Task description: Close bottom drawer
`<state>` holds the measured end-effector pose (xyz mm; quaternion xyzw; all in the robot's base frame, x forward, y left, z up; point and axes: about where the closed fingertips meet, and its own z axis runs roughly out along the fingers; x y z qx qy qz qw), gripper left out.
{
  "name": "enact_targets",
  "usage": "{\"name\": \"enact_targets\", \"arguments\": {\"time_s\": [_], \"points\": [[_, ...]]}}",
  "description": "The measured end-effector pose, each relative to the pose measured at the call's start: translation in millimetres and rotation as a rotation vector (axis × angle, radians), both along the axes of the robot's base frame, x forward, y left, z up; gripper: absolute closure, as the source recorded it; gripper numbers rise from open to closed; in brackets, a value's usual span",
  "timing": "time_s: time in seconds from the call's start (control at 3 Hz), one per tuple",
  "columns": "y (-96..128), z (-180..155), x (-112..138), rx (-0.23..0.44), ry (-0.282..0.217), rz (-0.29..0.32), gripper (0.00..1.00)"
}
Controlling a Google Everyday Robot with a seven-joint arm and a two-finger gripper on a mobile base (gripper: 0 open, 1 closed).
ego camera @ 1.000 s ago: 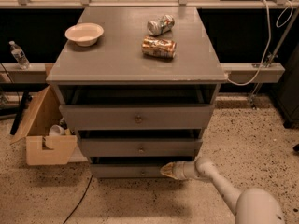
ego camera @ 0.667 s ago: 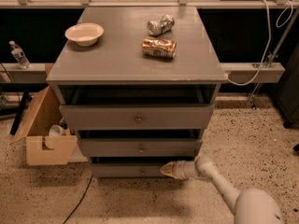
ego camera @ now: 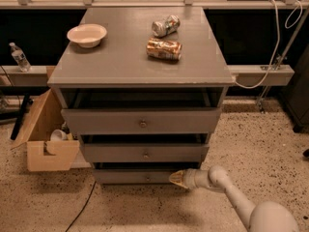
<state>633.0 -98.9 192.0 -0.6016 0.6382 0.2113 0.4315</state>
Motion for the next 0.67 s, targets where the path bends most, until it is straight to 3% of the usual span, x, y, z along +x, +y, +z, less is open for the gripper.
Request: {"name": "enact_targets", "arguments": {"time_s": [0.67], "points": [[-42,2,-70,0.036,0.069,-0.011,1.00]]}}
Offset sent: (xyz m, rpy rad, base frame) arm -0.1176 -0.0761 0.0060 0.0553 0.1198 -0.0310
